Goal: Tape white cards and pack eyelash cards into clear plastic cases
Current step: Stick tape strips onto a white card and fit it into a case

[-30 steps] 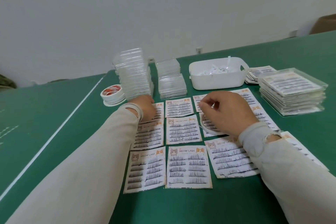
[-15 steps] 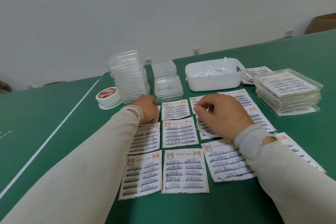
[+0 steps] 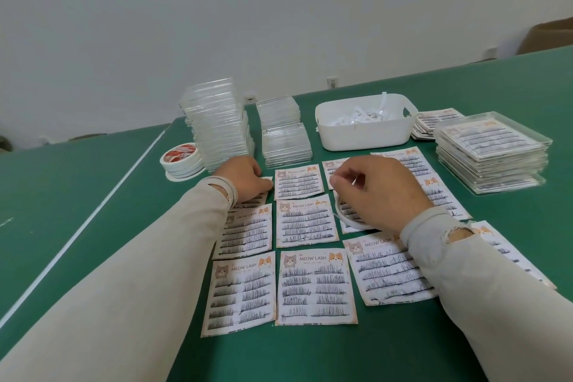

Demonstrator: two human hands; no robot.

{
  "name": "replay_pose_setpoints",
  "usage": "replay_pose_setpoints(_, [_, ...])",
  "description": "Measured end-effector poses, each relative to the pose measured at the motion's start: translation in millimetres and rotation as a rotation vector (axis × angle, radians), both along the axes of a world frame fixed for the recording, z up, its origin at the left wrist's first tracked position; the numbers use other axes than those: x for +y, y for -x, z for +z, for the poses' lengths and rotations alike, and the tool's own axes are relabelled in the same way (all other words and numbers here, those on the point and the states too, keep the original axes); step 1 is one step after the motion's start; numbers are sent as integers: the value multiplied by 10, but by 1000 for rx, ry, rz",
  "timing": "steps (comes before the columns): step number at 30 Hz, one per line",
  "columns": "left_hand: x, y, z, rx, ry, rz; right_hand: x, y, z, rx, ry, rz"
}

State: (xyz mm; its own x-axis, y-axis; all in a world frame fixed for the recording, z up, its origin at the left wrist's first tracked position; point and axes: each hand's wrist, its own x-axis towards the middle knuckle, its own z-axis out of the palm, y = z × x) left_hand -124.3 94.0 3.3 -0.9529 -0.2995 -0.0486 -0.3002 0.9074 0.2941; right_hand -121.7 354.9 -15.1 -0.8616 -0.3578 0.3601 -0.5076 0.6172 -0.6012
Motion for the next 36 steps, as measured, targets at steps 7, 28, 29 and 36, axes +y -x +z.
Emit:
replay_pose_setpoints(7, [152, -6, 198, 49, 257, 12, 7, -17, 15, 16, 9, -6])
replay_pose_setpoints(28, [476, -730, 90, 528, -1065, -33, -157, -229, 116, -318, 535, 19])
replay_pose_setpoints(29, [497, -724, 77, 521, -1066, -55, -144, -211, 114, -310, 537, -17])
replay_pose_setpoints(36, [591, -705, -48, 475, -1068, -132, -102, -143, 108, -487, 673, -59])
